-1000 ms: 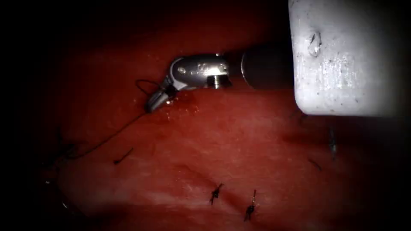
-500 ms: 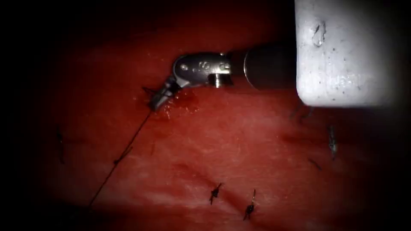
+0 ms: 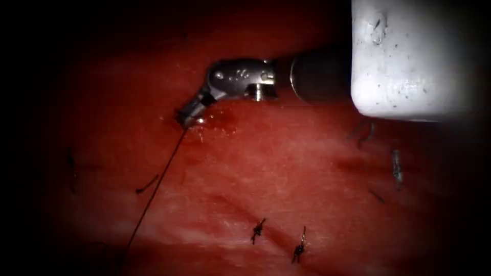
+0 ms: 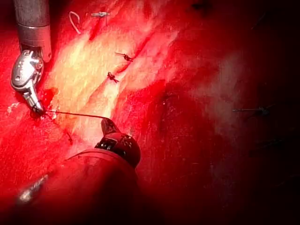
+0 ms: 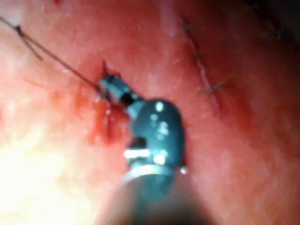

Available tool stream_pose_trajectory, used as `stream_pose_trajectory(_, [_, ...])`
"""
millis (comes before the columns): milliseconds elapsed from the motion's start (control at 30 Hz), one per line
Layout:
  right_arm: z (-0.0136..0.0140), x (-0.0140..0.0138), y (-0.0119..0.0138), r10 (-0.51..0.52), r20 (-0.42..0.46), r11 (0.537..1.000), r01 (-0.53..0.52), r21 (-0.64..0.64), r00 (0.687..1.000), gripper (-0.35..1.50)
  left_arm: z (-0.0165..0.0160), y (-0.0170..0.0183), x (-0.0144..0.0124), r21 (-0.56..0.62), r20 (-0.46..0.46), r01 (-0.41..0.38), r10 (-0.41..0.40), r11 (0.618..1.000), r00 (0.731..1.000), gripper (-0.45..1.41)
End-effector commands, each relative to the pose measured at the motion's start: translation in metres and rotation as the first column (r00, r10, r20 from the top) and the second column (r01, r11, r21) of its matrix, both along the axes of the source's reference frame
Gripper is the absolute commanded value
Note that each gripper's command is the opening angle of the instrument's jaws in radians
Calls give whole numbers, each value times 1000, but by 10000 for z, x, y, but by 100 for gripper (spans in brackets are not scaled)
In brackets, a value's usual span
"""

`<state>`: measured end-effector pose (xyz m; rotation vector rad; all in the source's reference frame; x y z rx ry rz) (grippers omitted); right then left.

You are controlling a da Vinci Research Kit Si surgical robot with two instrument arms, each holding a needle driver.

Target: Wound Closure

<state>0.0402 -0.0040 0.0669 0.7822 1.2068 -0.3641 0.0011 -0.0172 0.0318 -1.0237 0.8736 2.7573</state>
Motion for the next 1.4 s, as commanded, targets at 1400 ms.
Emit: stream_pose_trajectory(1400, [37, 3, 34, 270, 151, 961, -277, 27, 951, -35, -39, -125, -56, 246, 310, -296, 214, 923, 926, -45])
